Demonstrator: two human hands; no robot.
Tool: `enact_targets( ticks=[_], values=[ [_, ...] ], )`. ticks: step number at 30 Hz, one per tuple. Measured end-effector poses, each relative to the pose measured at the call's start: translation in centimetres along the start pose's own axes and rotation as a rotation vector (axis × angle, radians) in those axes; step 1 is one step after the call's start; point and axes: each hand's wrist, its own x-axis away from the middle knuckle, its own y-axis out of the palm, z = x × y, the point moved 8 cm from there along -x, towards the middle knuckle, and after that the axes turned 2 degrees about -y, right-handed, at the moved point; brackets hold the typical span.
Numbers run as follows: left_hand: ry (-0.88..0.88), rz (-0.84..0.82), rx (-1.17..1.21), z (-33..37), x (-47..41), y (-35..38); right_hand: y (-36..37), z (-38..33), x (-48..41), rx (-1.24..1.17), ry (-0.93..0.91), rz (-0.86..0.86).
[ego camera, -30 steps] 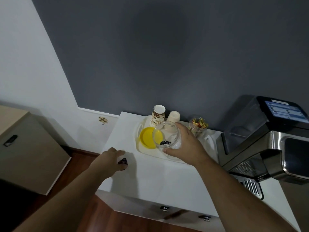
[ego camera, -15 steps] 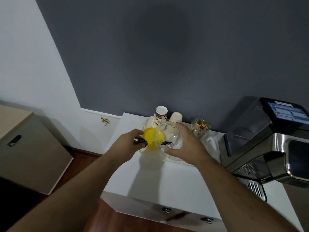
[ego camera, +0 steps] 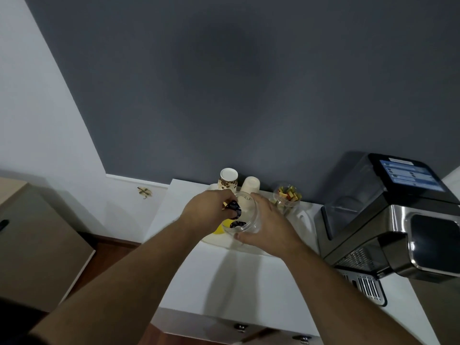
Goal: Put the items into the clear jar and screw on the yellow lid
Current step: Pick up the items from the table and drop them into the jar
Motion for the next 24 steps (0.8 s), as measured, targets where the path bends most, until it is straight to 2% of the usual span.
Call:
enact_targets(
  ticks=[9, 11, 13, 16, 24],
  values=[
    [0.019, -0.059, -0.143, 1.0, -2.0, 2.0, -0.3, 0.6, 0.2, -0.005, 0.019, 0.003],
    [0.027, -0.064, -0.098, 0.8, -1.9, 2.0, -0.4, 0.6, 0.3, -0.011, 0.018, 0.003],
    [0.02, -0.041, 0.059, 0.2, -1.3, 1.1, -0.5, 0.7, 0.4, -0.021, 0.015, 0.003],
    [-0.026, 0.071, 0.197, -2.0, -0.6, -0.8, -0.9, 1.2, 0.7, -0.056, 0.023, 0.024],
    [-0.132, -0.021, 0.119, -8.5, 2.6, 0.5, -1.6, 2.9, 1.3, -0.105, 0.041, 0.086]
  ],
)
